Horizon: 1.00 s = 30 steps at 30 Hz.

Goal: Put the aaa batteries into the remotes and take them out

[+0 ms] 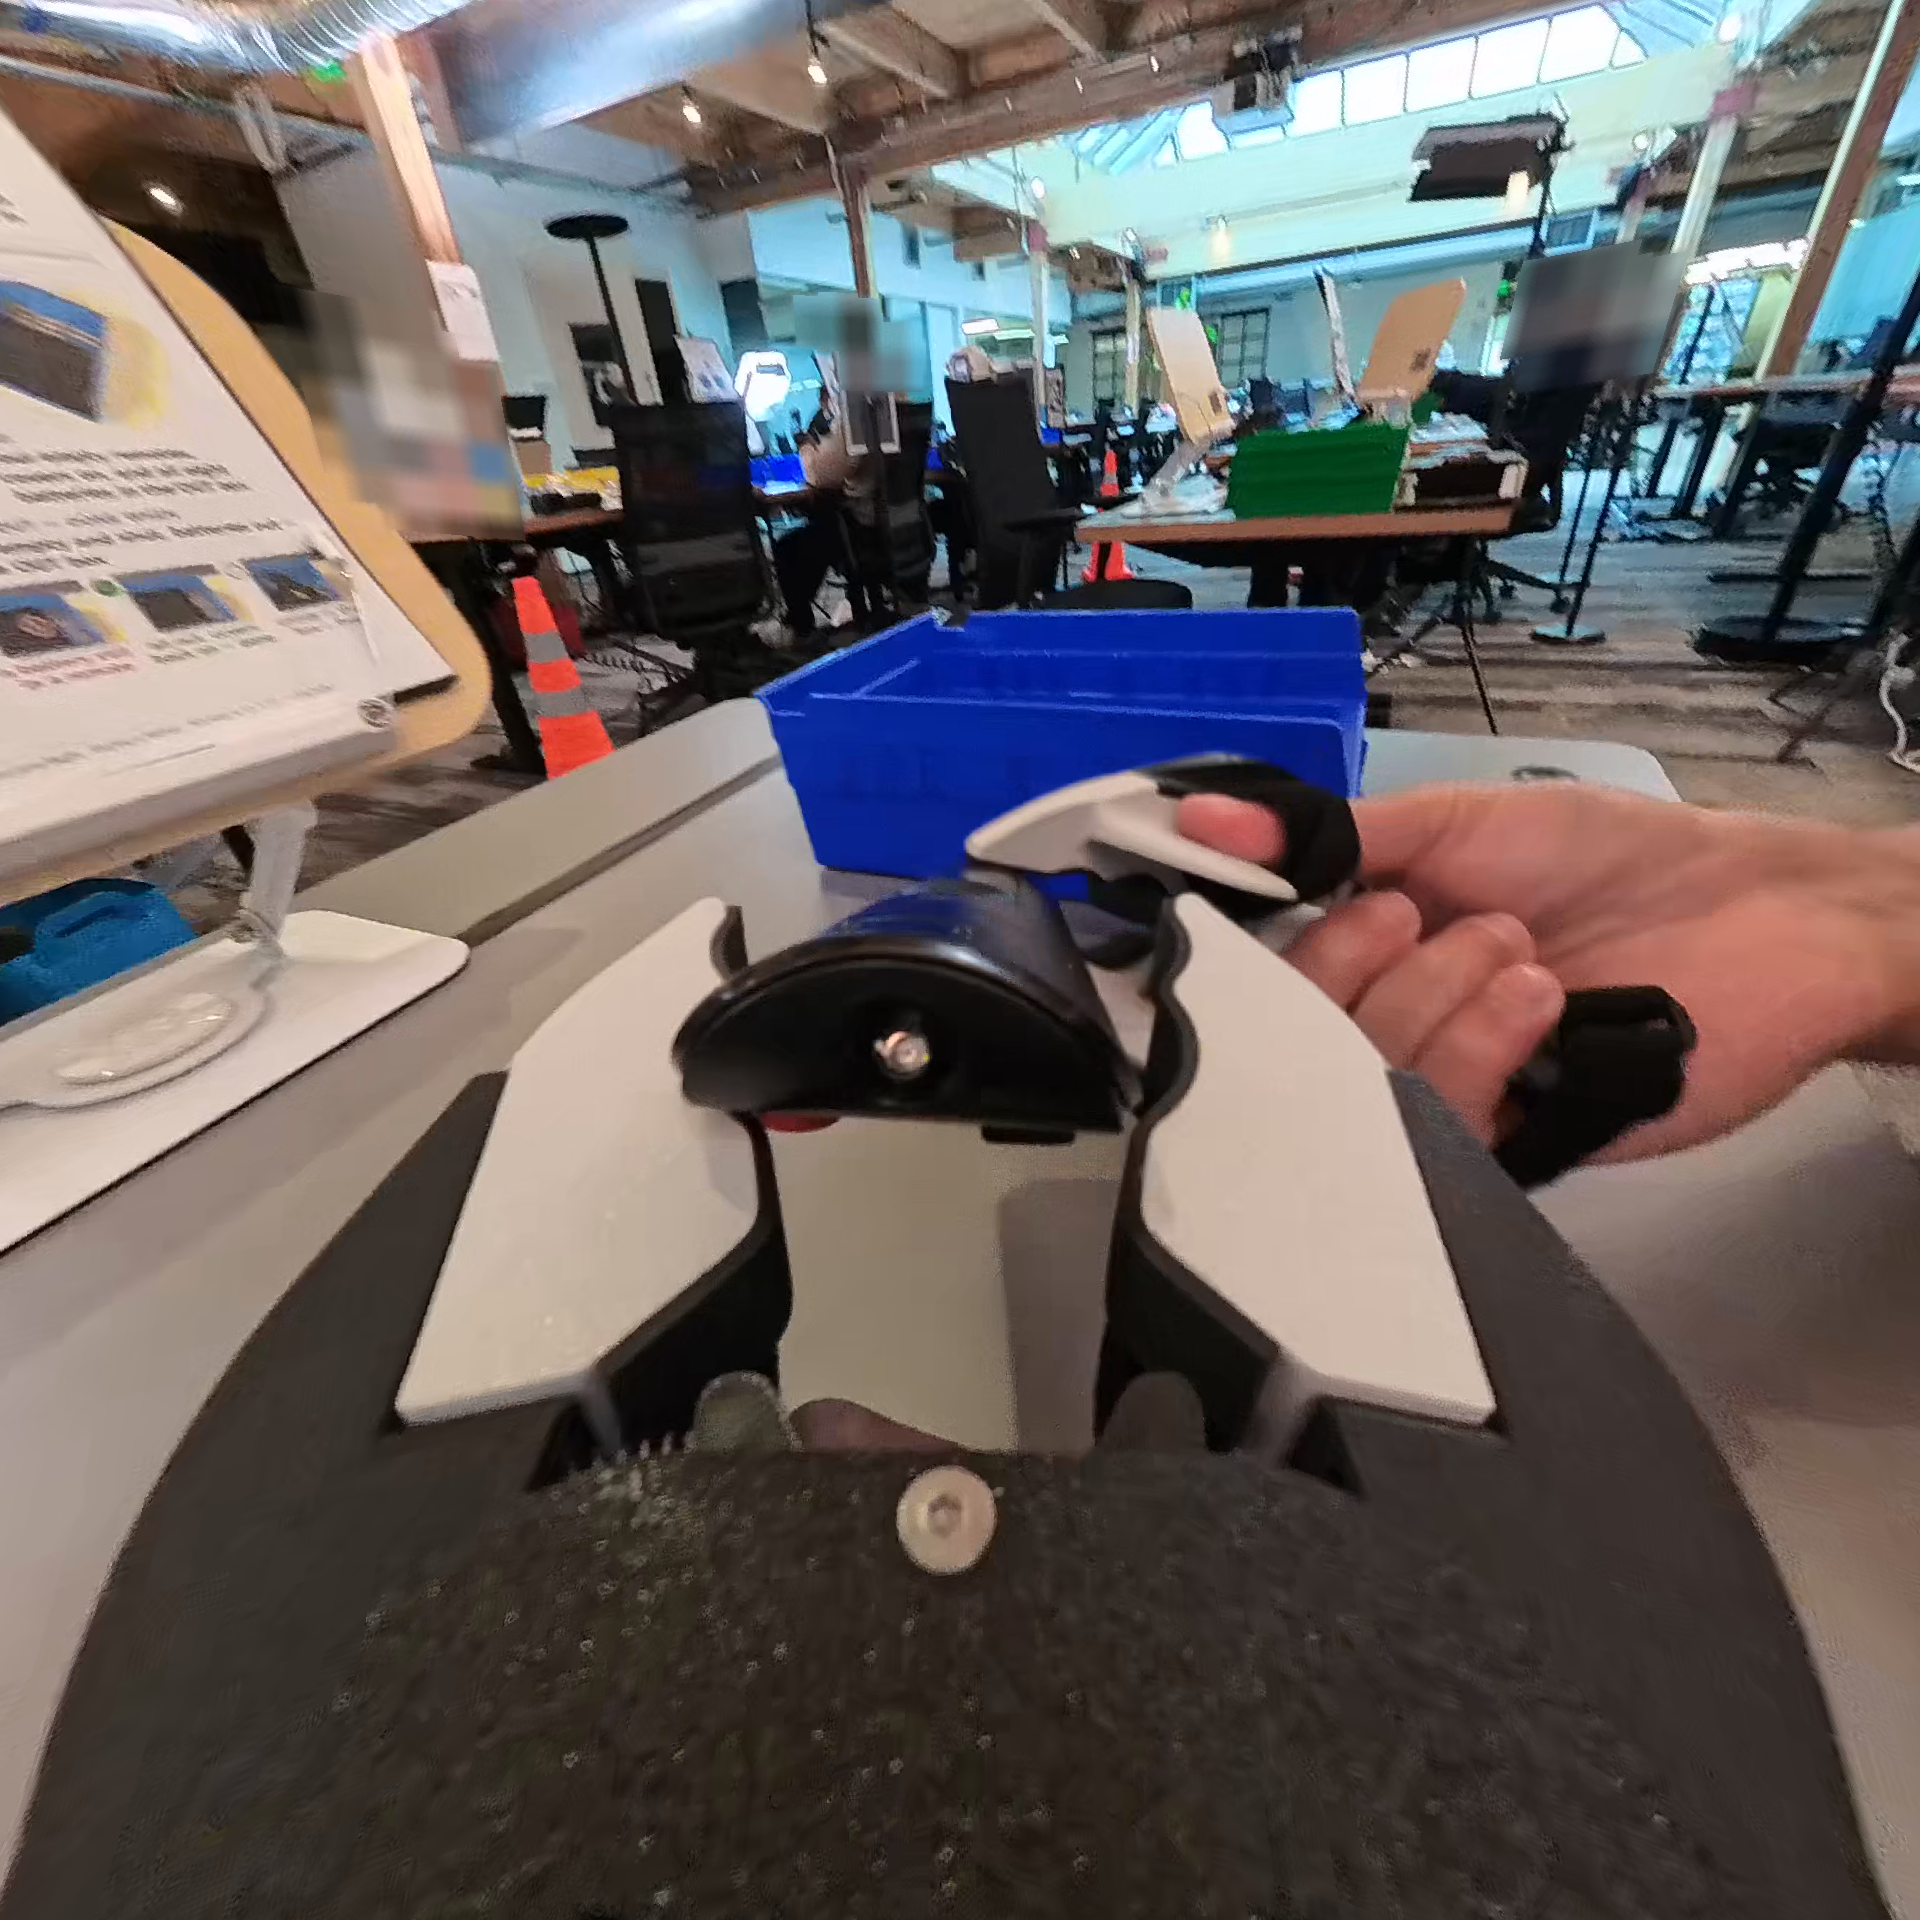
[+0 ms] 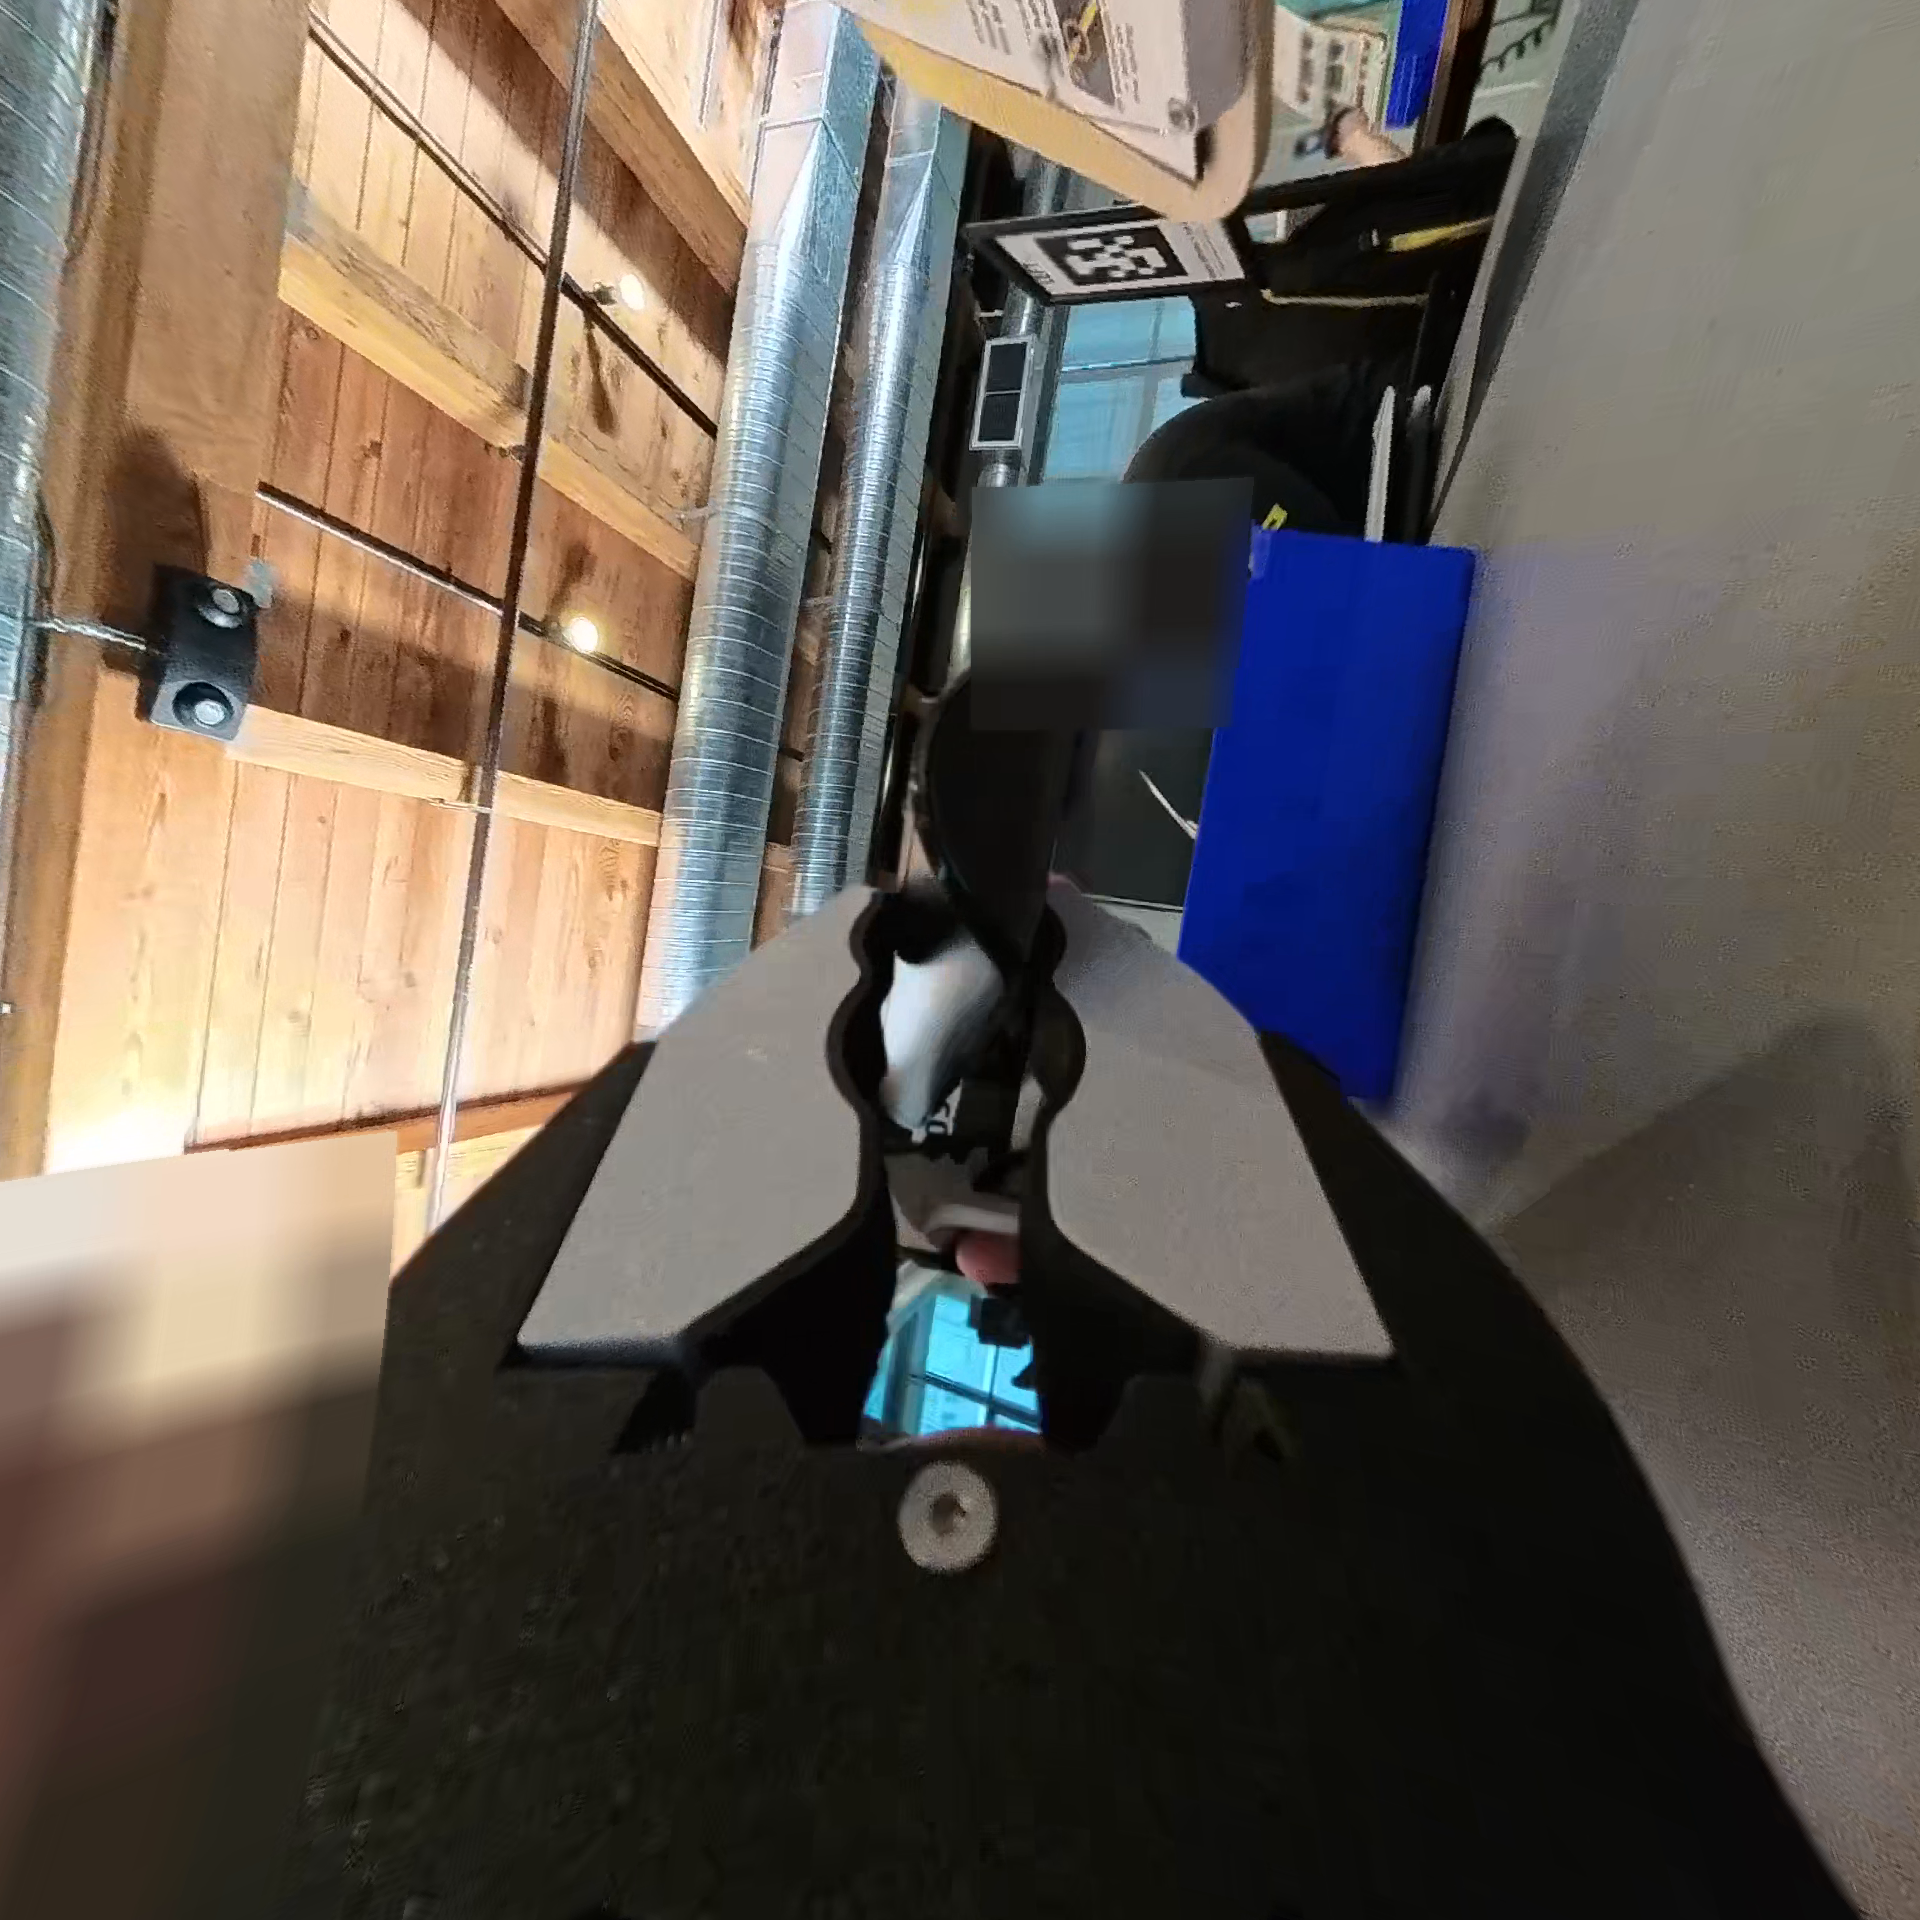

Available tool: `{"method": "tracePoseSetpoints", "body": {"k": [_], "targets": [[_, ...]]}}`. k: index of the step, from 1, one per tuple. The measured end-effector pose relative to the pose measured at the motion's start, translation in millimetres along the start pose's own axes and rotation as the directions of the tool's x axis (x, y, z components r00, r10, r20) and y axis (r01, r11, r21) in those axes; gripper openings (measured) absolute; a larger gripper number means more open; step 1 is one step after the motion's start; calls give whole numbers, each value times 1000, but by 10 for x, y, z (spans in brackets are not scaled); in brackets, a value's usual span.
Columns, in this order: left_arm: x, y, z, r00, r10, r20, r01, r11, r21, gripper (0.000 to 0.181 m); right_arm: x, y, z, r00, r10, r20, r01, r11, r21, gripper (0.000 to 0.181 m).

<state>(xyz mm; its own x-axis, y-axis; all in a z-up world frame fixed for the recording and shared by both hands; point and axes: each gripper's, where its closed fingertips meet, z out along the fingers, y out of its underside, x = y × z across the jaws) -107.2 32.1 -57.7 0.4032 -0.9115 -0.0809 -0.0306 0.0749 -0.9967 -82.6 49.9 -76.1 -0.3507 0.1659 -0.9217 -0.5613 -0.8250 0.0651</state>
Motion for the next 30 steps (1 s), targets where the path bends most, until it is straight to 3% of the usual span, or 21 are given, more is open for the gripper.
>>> {"method": "tracePoseSetpoints", "body": {"k": [3,13,23,24,27,30], "targets": [[-92,-70,-11,999,-37,4,37,998,42,70,19,65,37,997,72,39,-72,997,-2,24],[-8,-30,69,999,-8,-41,8,1000,-4,74,-9,213,117,989,132,68,-128,990,-52,23],[-9,-7,23,994,-25,-109,24,1000,-11,60,-30,257,132,999,33,-10,-34,986,-162,26],[-12,3,12,993,-24,-112,23,1000,-13,60,-5,270,130,1000,18,-25,-22,984,-174,28],[-10,31,-52,994,-23,-109,22,1000,-8,60,78,213,106,993,-78,-91,62,983,-170,54],[-10,44,-136,996,34,-80,-35,999,-5,60,193,191,50,925,-317,-210,258,929,-265,73]]}}
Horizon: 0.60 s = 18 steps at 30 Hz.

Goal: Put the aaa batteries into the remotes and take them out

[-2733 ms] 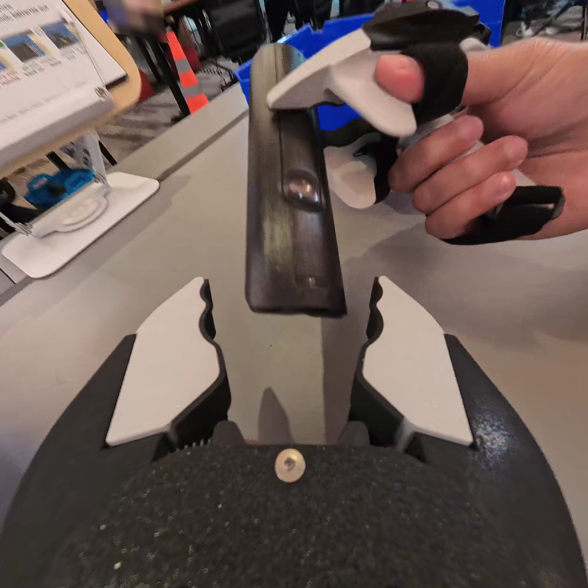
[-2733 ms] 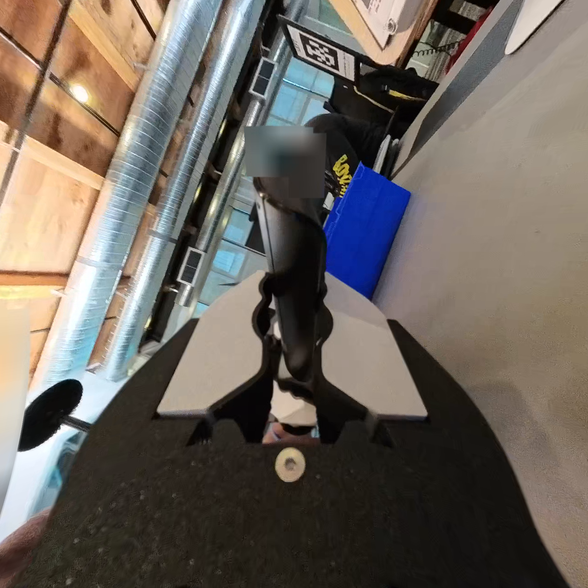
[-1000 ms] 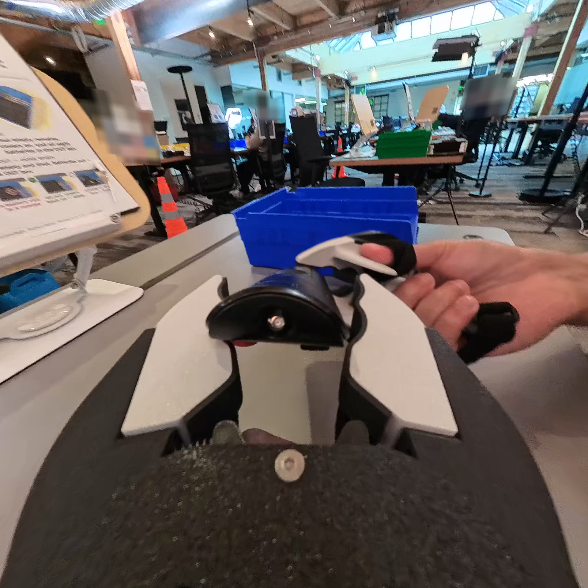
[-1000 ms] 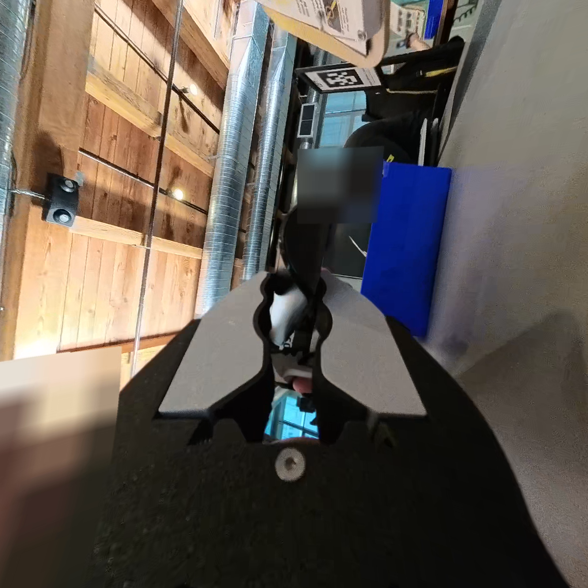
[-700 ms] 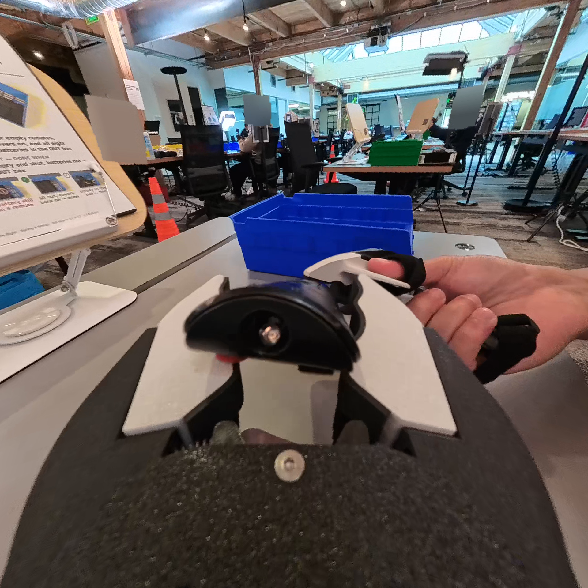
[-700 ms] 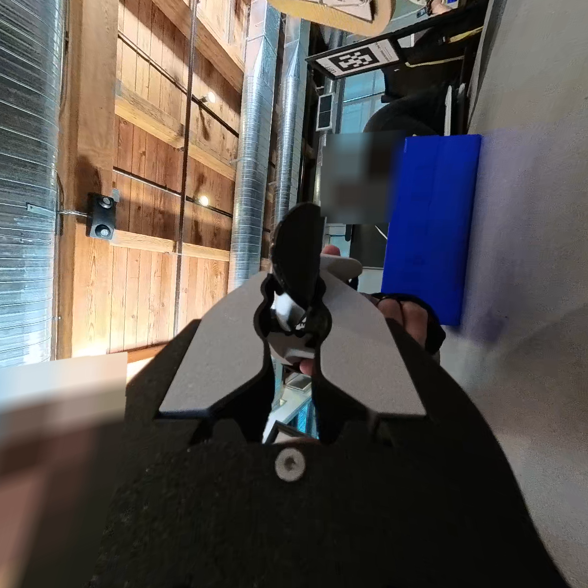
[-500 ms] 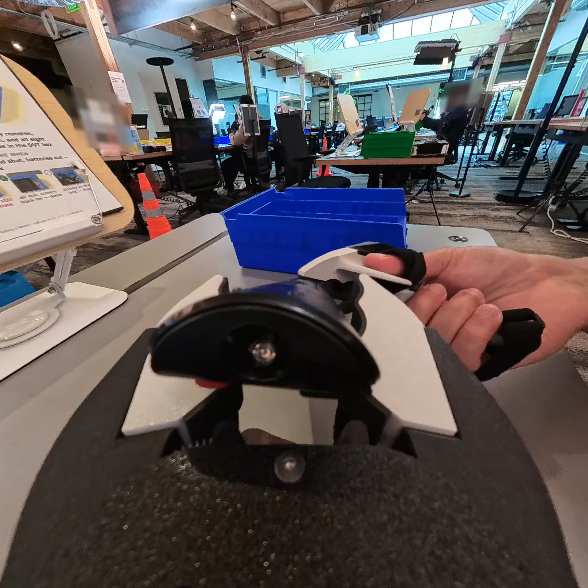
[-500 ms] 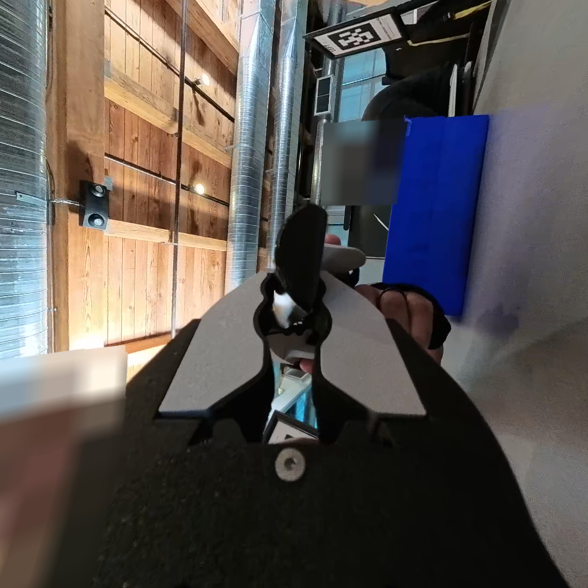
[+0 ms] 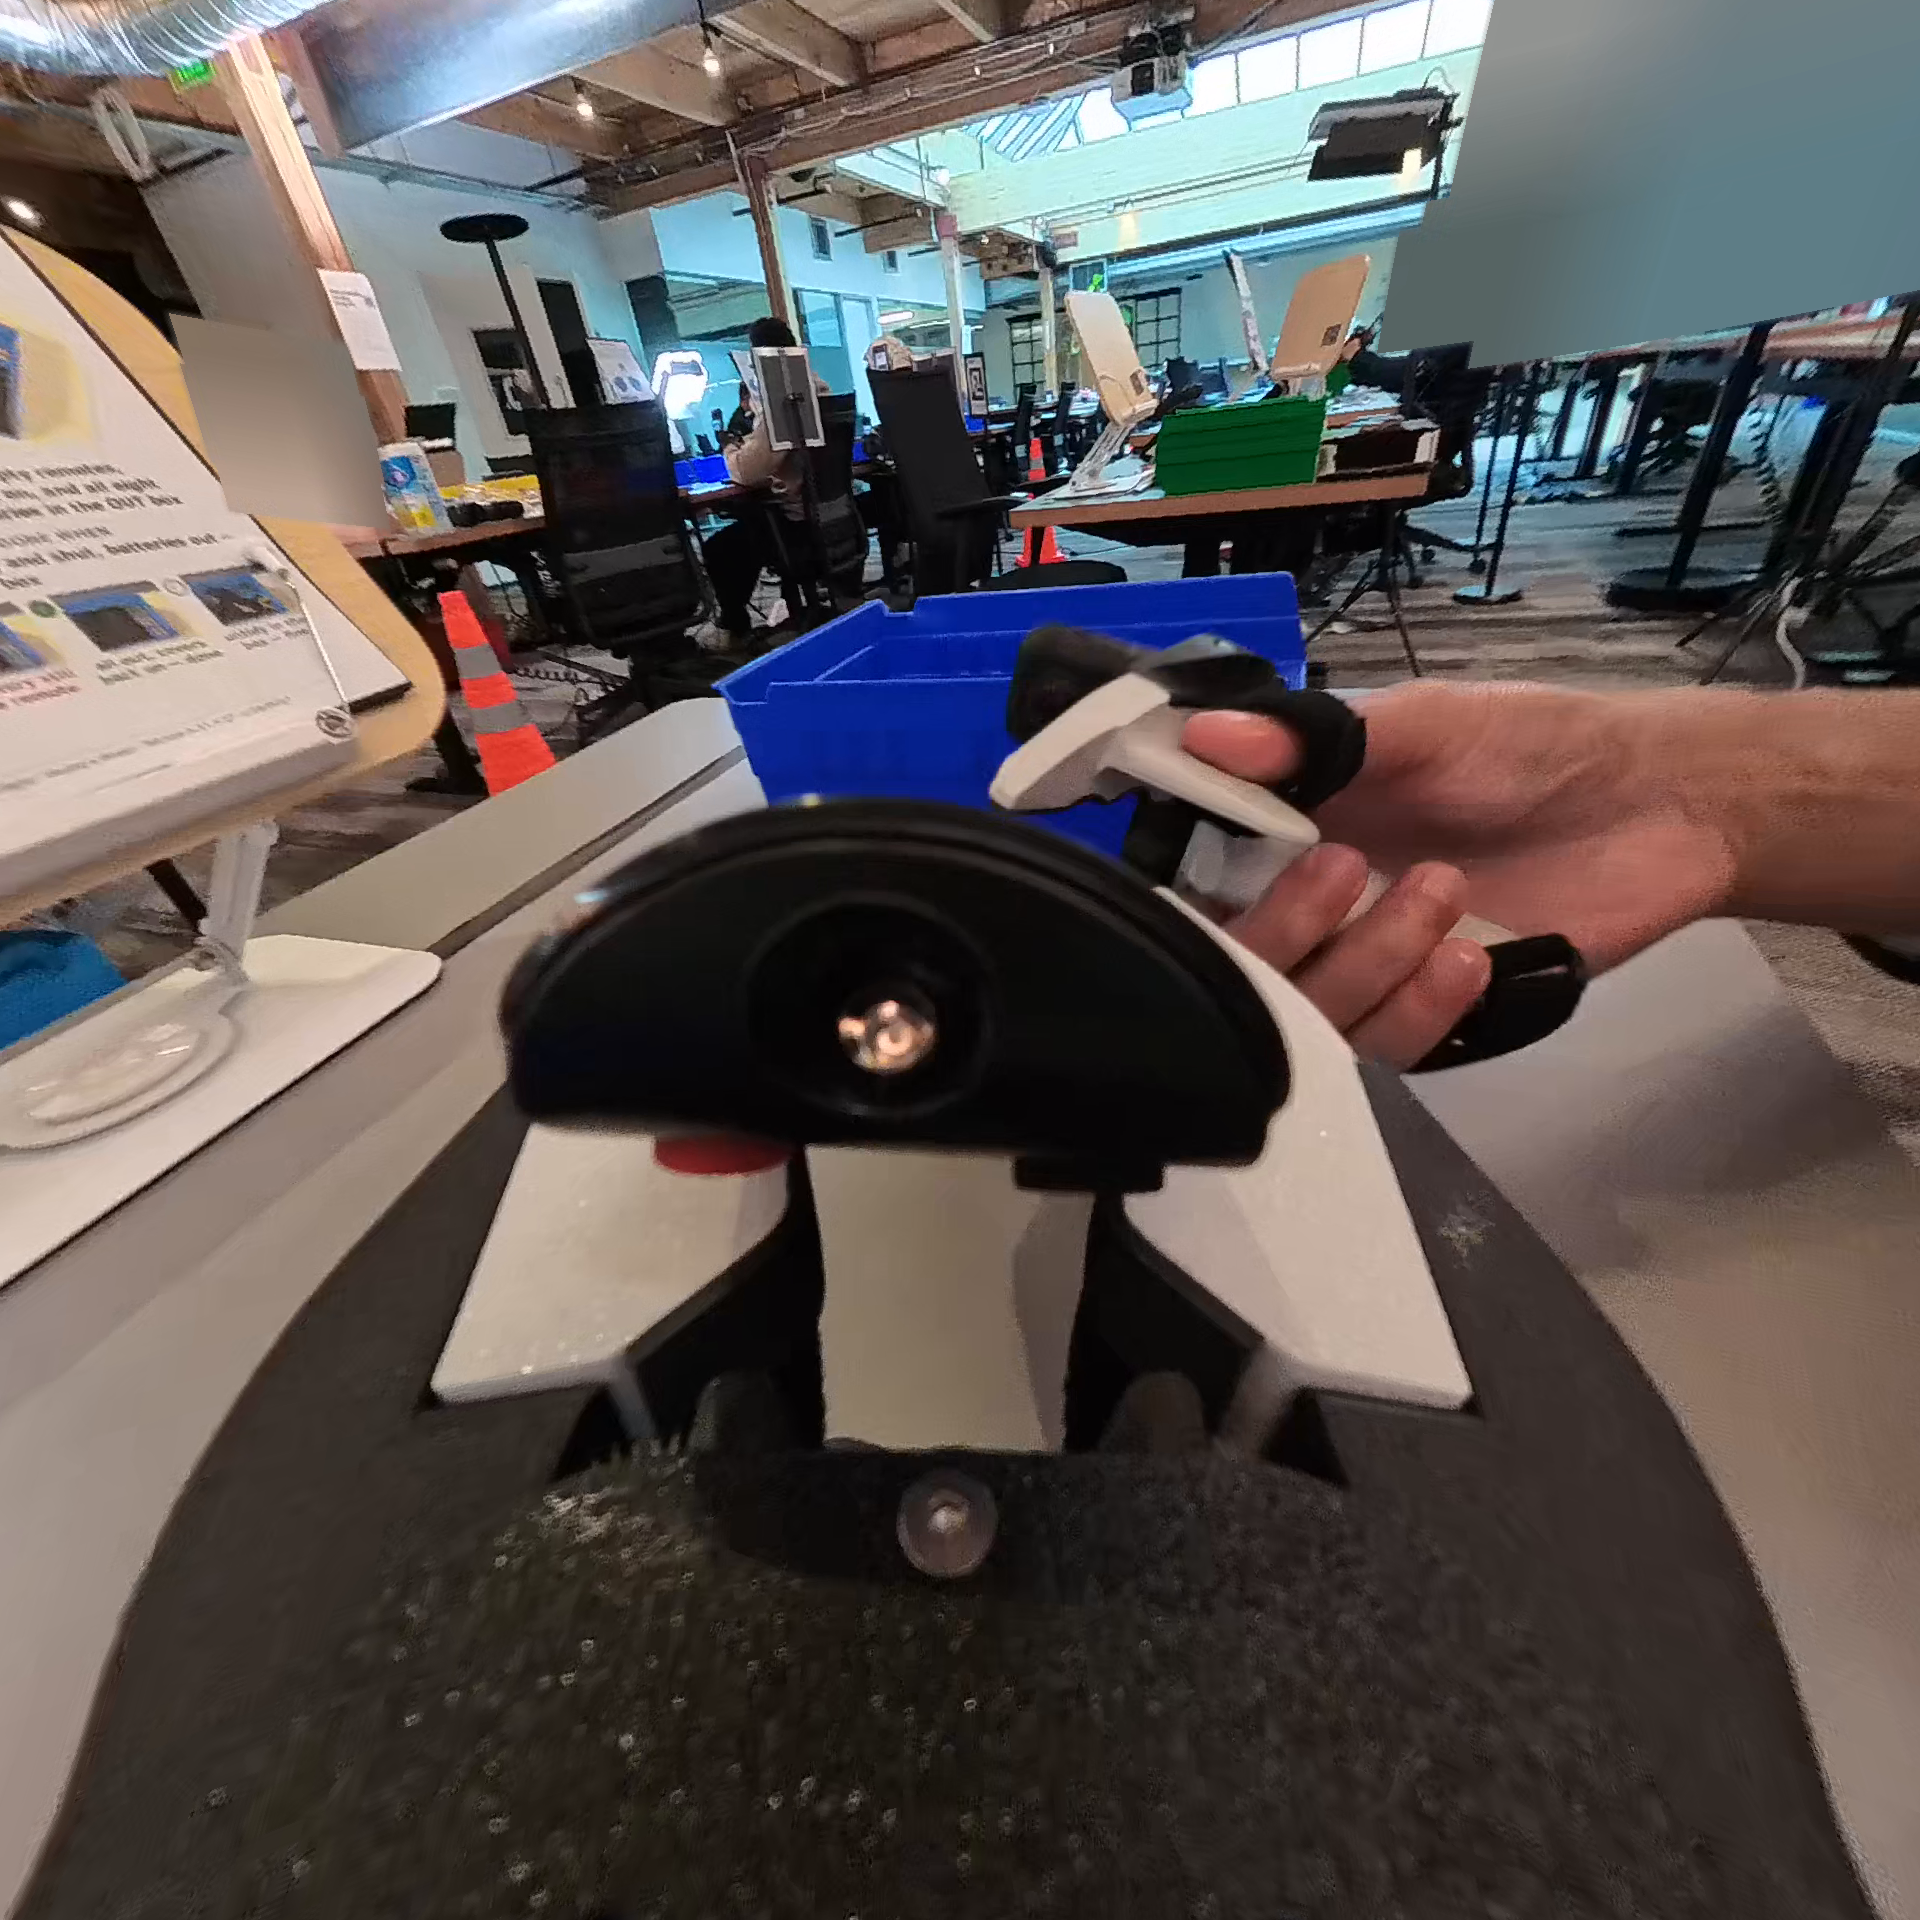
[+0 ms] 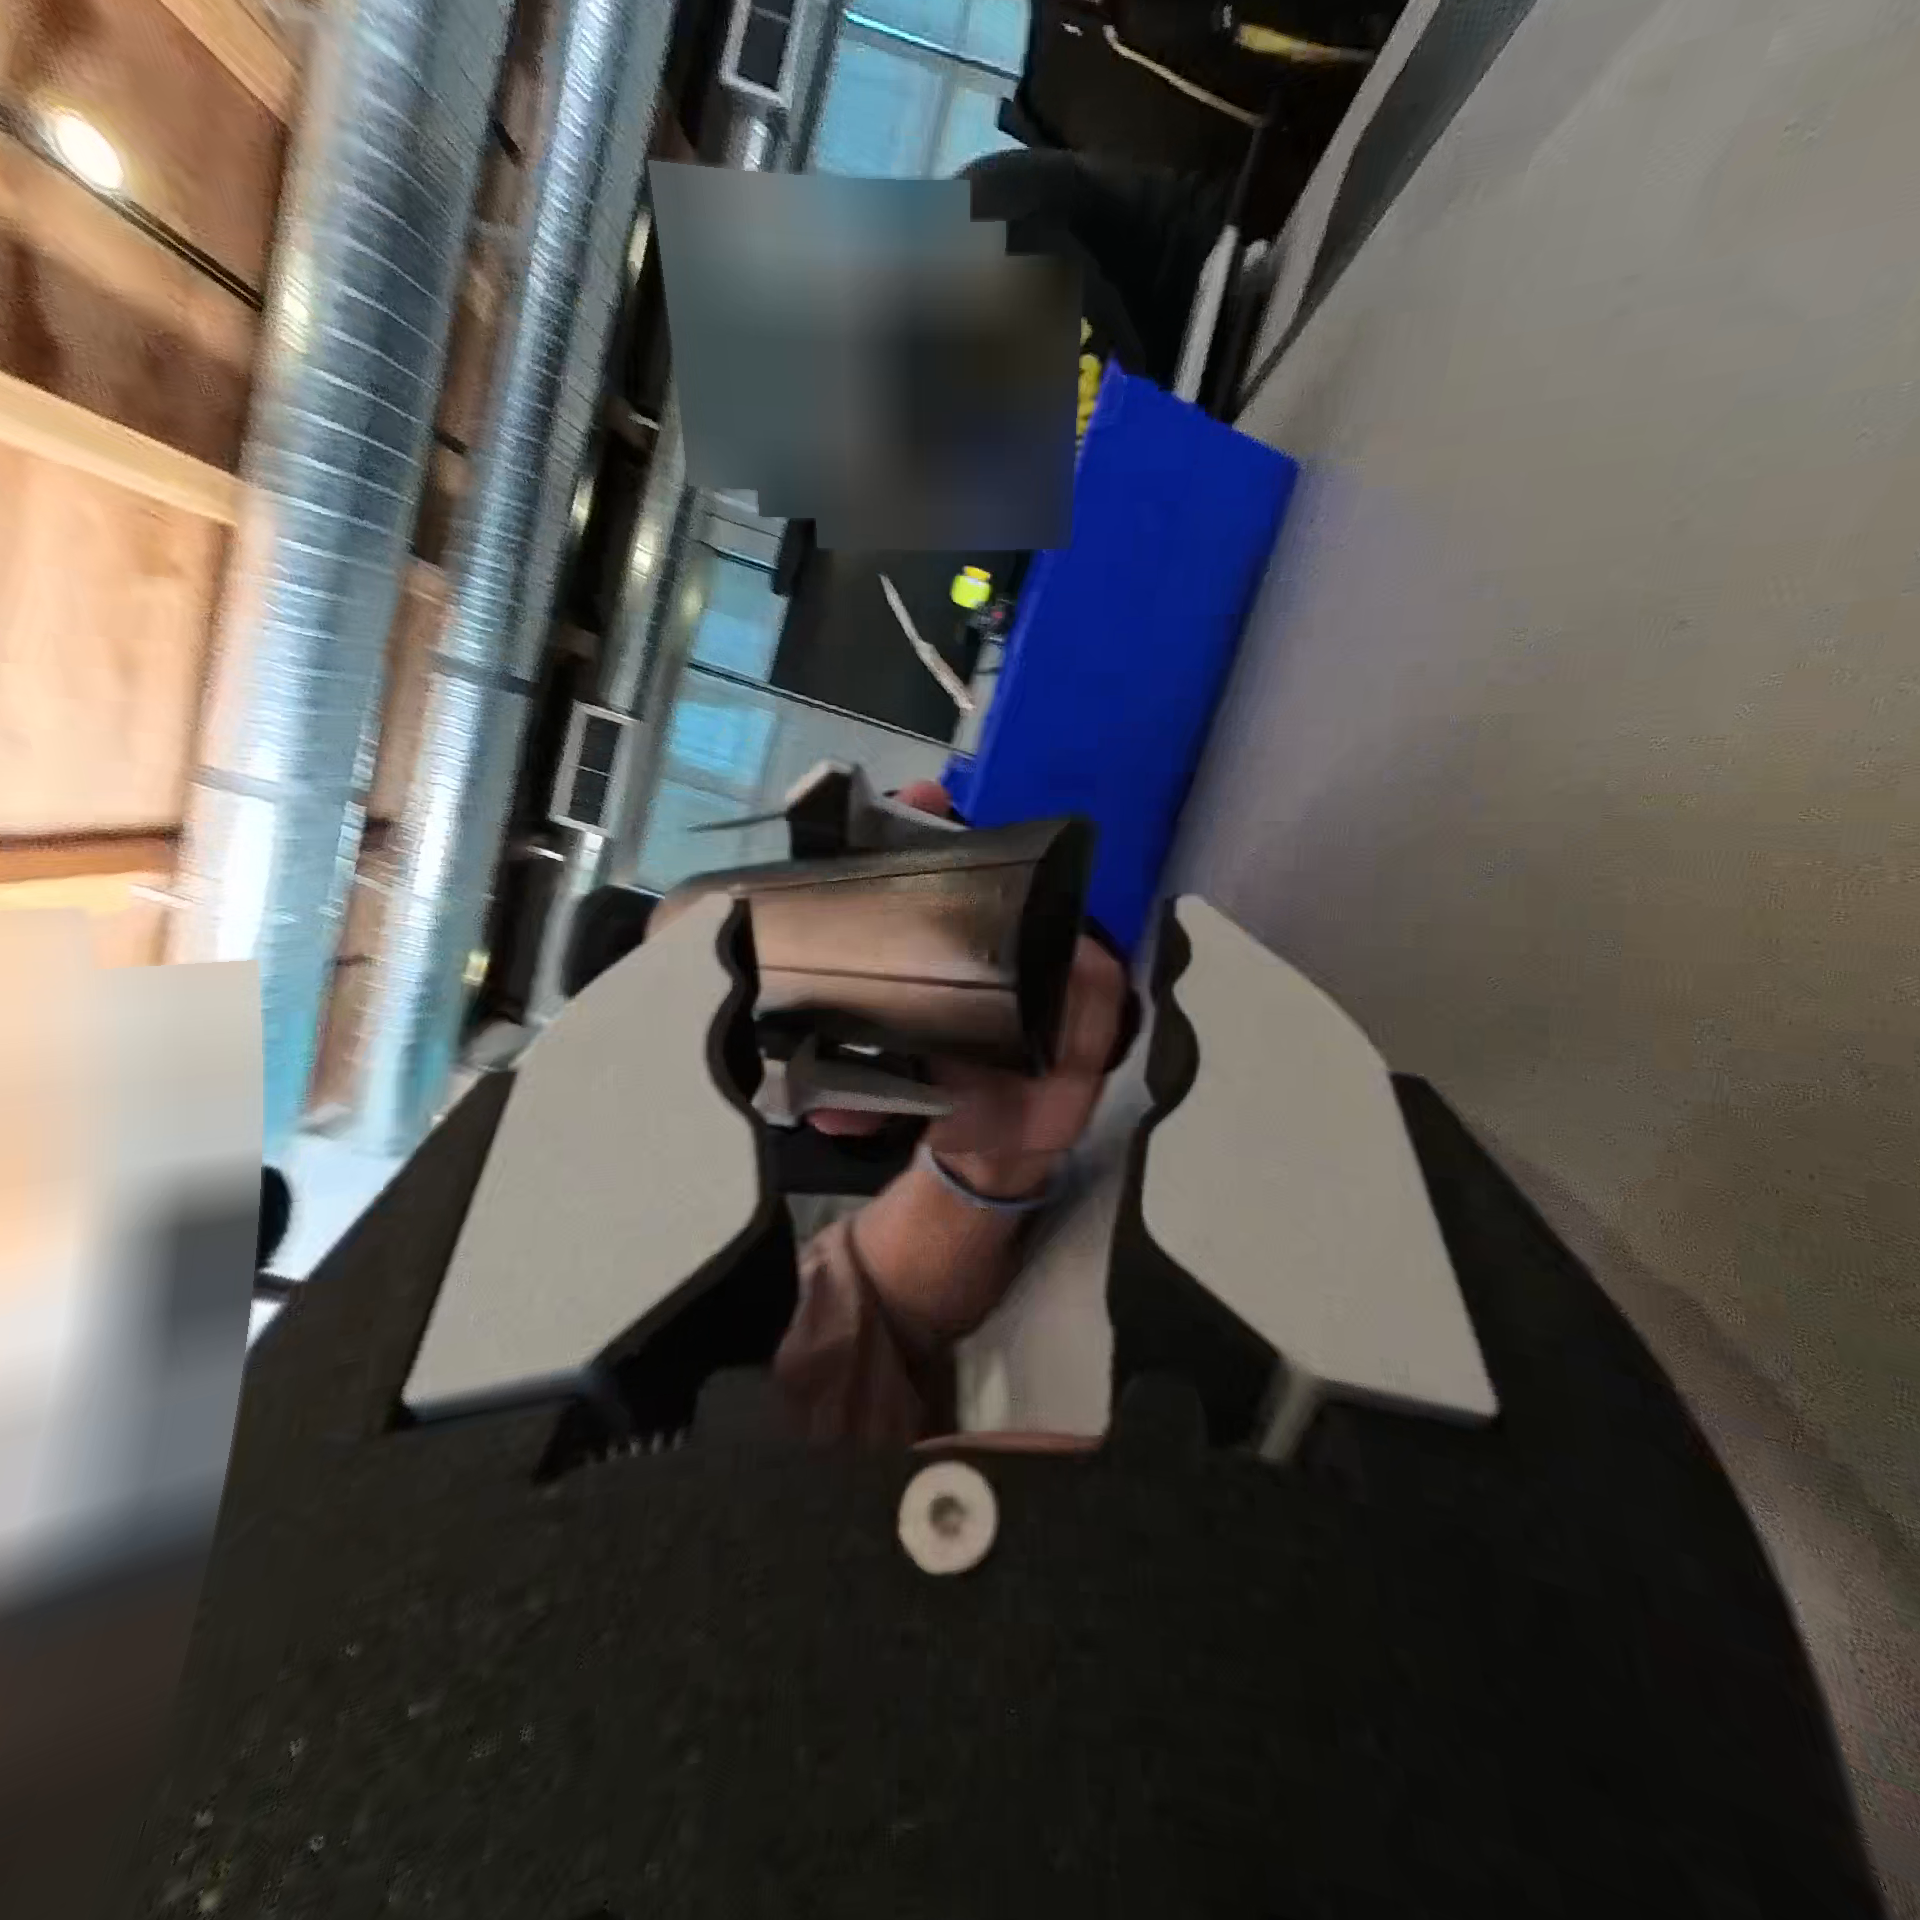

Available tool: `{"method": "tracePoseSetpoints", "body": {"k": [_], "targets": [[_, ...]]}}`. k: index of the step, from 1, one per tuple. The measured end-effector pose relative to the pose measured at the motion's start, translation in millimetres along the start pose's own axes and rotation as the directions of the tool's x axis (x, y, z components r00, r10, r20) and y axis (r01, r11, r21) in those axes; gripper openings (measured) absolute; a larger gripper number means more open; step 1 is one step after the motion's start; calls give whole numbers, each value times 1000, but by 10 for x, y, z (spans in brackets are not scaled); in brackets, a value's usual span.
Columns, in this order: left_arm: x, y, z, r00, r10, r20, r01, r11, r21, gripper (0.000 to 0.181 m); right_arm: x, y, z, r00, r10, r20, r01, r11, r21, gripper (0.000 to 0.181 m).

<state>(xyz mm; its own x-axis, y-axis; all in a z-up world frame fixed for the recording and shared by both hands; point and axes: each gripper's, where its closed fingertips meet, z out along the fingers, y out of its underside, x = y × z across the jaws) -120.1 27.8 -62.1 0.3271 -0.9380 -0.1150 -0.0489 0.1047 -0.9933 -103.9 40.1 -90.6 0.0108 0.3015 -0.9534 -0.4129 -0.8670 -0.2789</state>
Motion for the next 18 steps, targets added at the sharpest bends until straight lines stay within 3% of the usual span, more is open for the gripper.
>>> {"method": "tracePoseSetpoints", "body": {"k": [2,4,5,6,11,14,16,18], "targets": [[16,-11,-36,999,45,18,-45,999,-1,60,-3,82,33,988,-139,-60,135,988,-69,89],[19,-26,-39,992,112,53,-112,994,-9,60,-63,239,128,983,-179,-52,170,975,-147,99],[-1,-25,-35,985,149,91,-148,989,-18,111,-93,295,177,977,-206,-47,197,970,-145,103],[-21,-29,-36,977,172,129,-171,985,-17,117,-75,329,222,969,-233,-76,222,967,-126,113],[35,7,6,967,200,160,-198,980,-30,115,-39,173,251,876,-427,-224,445,895,36,115],[59,3,19,962,214,169,-212,977,-30,117,-74,130,233,831,-499,-247,519,855,19,118],[72,-4,27,963,210,171,-209,978,-23,58,-59,158,249,839,-489,-237,504,864,0,122],[94,16,48,960,222,172,-221,975,-30,61,-36,179,266,856,-465,-226,478,878,4,129]]}}
